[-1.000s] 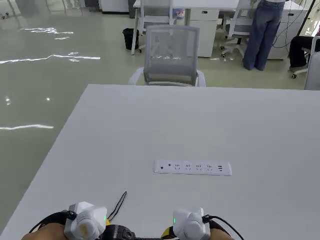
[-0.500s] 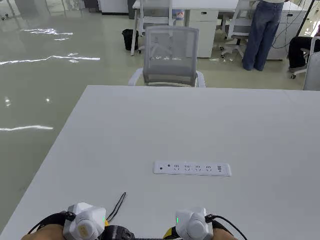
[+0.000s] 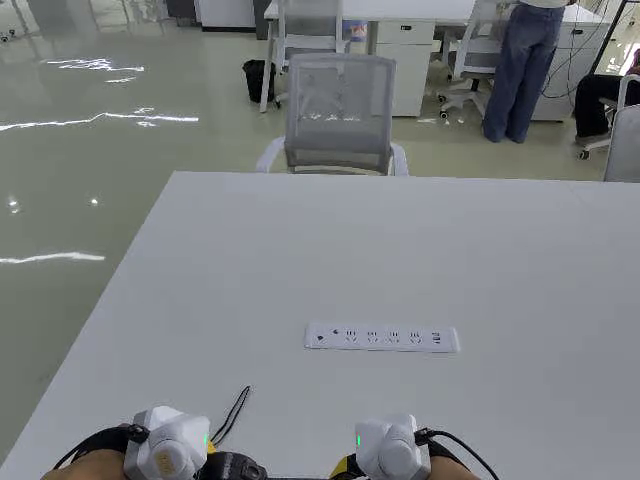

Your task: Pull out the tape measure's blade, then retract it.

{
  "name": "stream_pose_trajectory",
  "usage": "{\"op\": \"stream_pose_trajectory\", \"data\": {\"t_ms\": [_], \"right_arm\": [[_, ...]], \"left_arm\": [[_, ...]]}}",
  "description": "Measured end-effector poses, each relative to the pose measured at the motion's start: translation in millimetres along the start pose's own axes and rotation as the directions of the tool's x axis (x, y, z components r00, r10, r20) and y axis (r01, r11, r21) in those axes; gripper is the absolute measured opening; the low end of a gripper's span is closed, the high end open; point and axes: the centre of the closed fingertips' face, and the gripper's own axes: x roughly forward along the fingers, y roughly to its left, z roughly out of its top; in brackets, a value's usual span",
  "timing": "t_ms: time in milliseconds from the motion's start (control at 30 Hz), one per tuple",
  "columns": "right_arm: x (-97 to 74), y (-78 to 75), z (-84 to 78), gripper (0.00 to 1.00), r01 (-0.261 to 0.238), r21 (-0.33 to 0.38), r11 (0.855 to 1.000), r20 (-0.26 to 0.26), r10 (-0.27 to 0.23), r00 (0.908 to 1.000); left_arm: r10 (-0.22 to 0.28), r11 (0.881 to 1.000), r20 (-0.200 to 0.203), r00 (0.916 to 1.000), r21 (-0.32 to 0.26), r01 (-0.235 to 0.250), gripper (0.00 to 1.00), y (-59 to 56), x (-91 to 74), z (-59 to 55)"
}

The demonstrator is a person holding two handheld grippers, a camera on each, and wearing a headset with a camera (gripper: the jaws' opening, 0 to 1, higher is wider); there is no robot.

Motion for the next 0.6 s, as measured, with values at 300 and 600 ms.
{"op": "stream_pose_trajectory", "data": {"t_ms": [300,600], "right_arm": [[-5.2,-0.5,-3.2,0.10,0.002,-0.001,1.000,0.002,-0.002,1.0000],[-7.5,-0.2,-7.2,0.10,0.001,0.004,1.000,0.003,-0.001,1.0000]], "left_arm": [[0.001,1.000,0.001,1.0000,-0.002,-0.001,0.26,0.5,0.2,-0.4],[0.001,1.000,0.003,1.0000,-0.004,-0.001,0.26,0.5,0.6,0.1]]}}
